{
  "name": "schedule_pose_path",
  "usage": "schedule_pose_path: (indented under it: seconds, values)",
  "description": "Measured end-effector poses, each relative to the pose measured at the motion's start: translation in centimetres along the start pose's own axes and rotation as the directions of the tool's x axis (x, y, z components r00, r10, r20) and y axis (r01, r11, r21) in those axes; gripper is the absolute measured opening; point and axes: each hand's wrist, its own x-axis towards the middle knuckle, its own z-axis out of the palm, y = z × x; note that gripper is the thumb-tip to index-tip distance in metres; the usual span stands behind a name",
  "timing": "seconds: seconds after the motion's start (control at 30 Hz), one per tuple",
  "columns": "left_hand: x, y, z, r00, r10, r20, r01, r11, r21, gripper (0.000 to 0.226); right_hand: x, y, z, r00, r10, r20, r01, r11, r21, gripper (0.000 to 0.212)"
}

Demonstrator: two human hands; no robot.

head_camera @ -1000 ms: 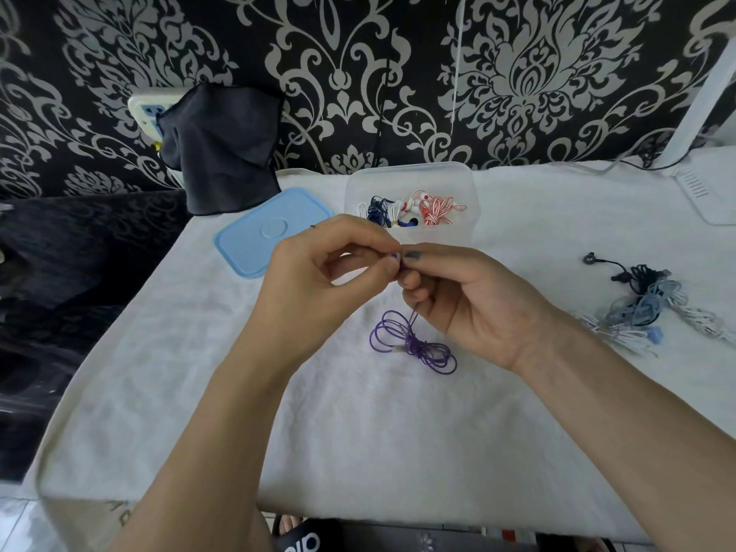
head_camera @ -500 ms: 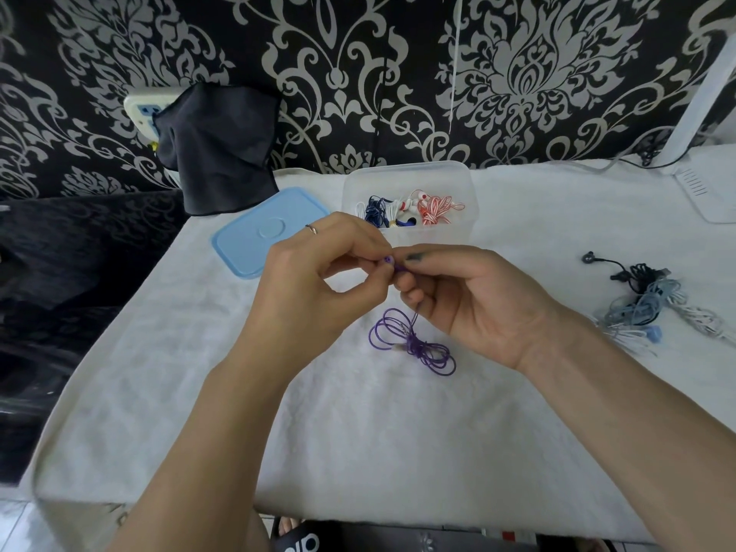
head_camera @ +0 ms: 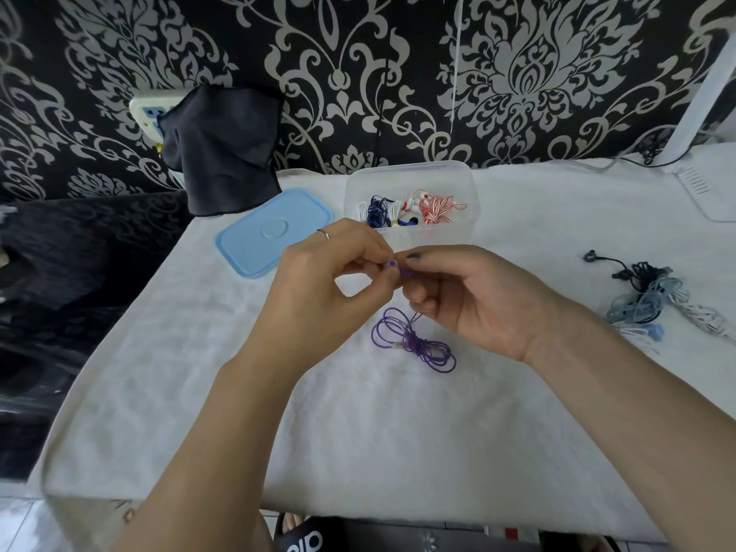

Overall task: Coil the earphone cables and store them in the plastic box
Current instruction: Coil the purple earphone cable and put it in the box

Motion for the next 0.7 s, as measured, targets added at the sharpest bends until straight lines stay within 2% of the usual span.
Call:
schedule_pose_path:
  seconds: [0.23,0.33,0.37,0.47,0.5,0.57,0.63,0.7]
  values:
    - [-0.4,-0.6,0.0,1.0,-0.004,0.012,0.002,0.988,0.151,0.006,0.3,0.9,-0.5,0.996,-0.06,-0.071,0.044,0.976,-0.213,0.022]
    - [-0.5,-1.2,0.0,0.995,-0.081,0.061,0.068,0.979,0.192,0.004,0.5,1.3,-0.7,0.98,-0.116,-0.159,0.051,0.931,-0.363,0.022]
    - [-0.6,-1.5,0.1,0.989,-0.123,0.085,0.105,0.975,0.198,0.005,0.6,1.4,-0.9,0.965,-0.176,-0.194,0.067,0.881,-0.468,0.022]
    - [-0.7,-2.2,0.5,0.965,-0.228,0.131,0.197,0.957,0.215,0.007,0.9,1.7,-1.5,0.882,-0.406,-0.24,0.066,0.611,-0.789,0.023]
    - [-0.7,-2.5,0.7,0.959,-0.25,0.137,0.216,0.951,0.22,0.007,0.9,1.7,-1.6,0.857,-0.46,-0.234,0.068,0.551,-0.832,0.023]
    - [-0.8,-3.0,0.9,0.948,-0.286,0.143,0.249,0.94,0.233,0.006,0.8,1.6,-2.0,0.831,-0.51,-0.223,0.077,0.503,-0.861,0.025]
    - [-0.8,-3.4,1.0,0.934,-0.326,0.148,0.286,0.928,0.241,0.006,0.9,1.5,-2.7,0.875,-0.443,-0.197,0.022,0.441,-0.897,0.035]
    - [-0.8,-3.6,1.3,0.919,-0.359,0.161,0.315,0.916,0.247,0.006,0.7,1.5,-3.0,0.951,-0.259,-0.167,-0.065,0.361,-0.93,0.053]
